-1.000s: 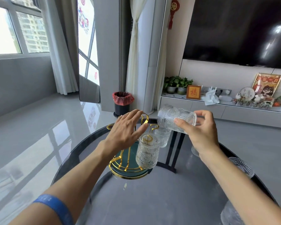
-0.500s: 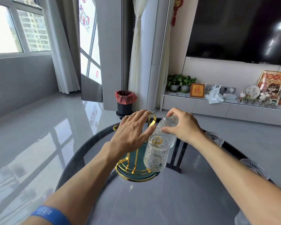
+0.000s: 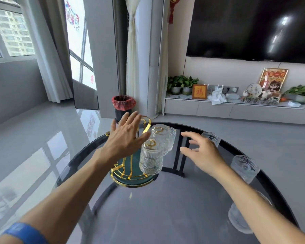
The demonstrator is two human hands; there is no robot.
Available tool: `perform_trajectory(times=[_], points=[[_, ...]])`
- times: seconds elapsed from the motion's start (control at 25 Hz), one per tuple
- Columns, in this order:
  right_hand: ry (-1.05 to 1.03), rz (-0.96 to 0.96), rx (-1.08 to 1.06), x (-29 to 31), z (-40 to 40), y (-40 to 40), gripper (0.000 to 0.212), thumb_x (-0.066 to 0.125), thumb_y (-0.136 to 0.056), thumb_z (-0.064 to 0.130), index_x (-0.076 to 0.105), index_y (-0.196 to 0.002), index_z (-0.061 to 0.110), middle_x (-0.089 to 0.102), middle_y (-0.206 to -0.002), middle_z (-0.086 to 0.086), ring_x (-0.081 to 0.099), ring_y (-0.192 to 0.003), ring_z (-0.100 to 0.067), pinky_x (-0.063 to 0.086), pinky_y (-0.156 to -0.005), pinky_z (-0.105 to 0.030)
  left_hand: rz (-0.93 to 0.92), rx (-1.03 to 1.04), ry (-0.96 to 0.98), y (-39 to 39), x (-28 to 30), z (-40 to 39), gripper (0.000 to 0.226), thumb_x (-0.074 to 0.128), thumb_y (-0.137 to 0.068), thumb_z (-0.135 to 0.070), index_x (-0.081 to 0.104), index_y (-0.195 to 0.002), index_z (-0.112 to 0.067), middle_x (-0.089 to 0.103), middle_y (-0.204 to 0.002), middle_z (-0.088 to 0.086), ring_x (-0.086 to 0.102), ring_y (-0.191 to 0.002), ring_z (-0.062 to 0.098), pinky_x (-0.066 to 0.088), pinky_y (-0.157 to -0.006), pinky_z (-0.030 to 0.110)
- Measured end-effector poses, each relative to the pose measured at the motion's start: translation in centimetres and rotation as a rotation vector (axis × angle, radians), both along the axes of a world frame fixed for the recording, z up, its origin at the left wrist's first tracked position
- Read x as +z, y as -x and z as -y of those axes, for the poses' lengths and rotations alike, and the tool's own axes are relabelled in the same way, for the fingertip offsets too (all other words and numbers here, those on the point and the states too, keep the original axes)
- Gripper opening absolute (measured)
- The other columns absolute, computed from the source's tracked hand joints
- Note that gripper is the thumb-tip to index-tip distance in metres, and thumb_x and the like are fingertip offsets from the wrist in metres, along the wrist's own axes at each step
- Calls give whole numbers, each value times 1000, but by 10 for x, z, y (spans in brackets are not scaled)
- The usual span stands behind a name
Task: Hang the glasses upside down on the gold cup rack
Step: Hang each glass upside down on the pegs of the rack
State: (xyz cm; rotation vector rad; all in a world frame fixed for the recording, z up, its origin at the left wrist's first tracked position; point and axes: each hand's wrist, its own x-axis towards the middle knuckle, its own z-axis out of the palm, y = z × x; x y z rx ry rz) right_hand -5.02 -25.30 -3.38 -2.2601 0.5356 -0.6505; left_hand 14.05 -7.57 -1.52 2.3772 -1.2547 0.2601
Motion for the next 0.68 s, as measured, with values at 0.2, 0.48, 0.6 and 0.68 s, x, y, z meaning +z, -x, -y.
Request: perform_trajectory(times=[0.2, 0.48, 0.6, 0.68], points=[[-180, 373, -284, -11, -3, 121, 22, 67, -85, 16, 68, -101, 32, 70, -105, 9, 64, -77, 5, 47, -66, -13, -36, -273, 442, 138, -43, 5, 65, 59, -86, -33, 38, -145, -16, 46, -146, 5, 38, -136, 20, 24, -114, 27], [-140, 445, -458, -22, 7, 166, 15, 63, -87, 8, 68, -93, 21, 68, -86, 13, 64, -68, -14, 45, -57, -21, -707, -362, 167, 282, -134, 73, 110, 76, -68, -46, 11, -155, -29, 28, -156, -15, 25, -142, 3, 20, -113, 15], [-186, 494, -541, -27, 17, 173, 14, 63, -85, 10, 67, -89, 23, 70, -89, 13, 65, -74, -6, 50, -64, -28, -841, -229, 295, 290, -131, 107, 120, 82, -57, -54, 11, -152, -37, 41, -142, -21, 35, -130, -9, 33, -105, 16], [-239, 498, -567, -29, 23, 177, 16, 64, -85, 11, 67, -86, 27, 71, -89, 14, 65, -74, 0, 50, -66, -27, -813, -197, 329, 288, -123, 121, 116, 83, -56, -53, 19, -150, -36, 53, -122, -24, 44, -112, -21, 33, -88, 1]])
